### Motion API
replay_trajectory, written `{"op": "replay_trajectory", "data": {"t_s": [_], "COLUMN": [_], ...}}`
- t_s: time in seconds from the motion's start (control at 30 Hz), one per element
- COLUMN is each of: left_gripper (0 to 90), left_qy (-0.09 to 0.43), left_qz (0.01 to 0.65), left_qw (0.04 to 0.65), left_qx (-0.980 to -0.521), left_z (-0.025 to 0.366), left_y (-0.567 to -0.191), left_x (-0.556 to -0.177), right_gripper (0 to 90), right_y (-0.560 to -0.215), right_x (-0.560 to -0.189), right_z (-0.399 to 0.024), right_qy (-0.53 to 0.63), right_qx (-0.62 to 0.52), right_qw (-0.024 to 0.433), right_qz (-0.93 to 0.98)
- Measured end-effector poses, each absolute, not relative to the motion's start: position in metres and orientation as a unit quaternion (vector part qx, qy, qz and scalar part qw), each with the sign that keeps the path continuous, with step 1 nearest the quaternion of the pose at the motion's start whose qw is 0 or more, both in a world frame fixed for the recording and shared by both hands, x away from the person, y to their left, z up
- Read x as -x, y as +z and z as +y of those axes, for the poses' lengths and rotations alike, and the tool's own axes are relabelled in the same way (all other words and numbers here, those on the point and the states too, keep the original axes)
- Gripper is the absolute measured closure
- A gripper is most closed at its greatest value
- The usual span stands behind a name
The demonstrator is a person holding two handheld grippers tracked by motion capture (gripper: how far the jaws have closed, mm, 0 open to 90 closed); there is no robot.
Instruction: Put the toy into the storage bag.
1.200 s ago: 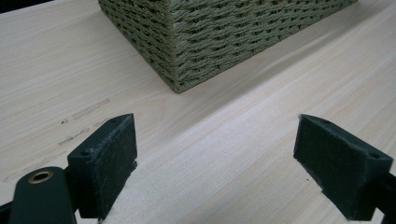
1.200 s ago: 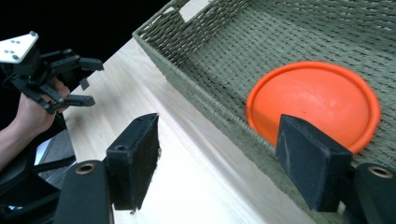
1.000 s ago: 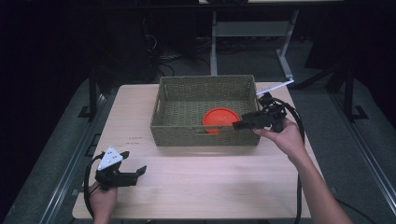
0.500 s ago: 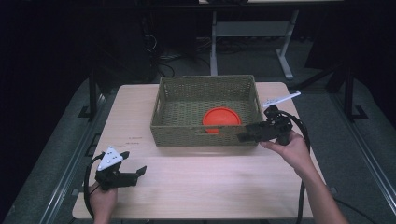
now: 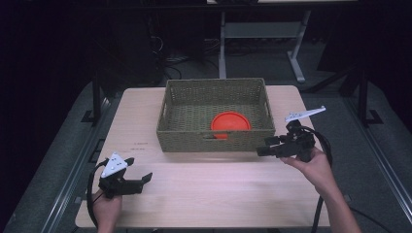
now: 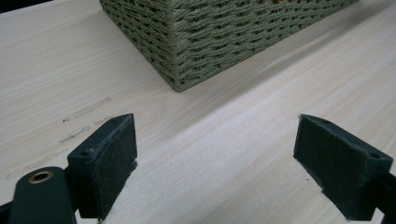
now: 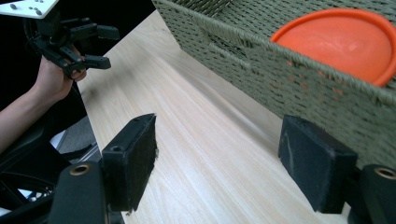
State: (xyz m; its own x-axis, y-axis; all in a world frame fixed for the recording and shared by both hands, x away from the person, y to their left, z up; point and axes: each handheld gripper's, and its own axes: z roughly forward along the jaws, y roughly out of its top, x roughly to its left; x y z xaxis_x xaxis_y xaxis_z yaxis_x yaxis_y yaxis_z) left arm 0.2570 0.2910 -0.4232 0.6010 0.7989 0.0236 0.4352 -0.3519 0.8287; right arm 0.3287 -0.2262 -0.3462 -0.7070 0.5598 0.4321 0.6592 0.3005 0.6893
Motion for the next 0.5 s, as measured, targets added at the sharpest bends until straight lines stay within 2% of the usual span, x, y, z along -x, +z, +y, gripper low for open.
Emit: {"op": "replay_trajectory", "data": {"t_s": [0.5], "left_gripper": [12.8], "left_qy": [0.22], "left_qz": [0.386], "left_qw": [0.414], "left_qx": [-0.795], "left_z": [0.289], "left_y": [-0.424], "left_x": [-0.256], "right_gripper": [27.1], "right_y": [-0.379], "right_x": [-0.314], "right_z": [-0.257], "right_qy": [-0.445], "right_qx": [0.42], "right_qw": [0.061], "right_qz": [-0.789]}}
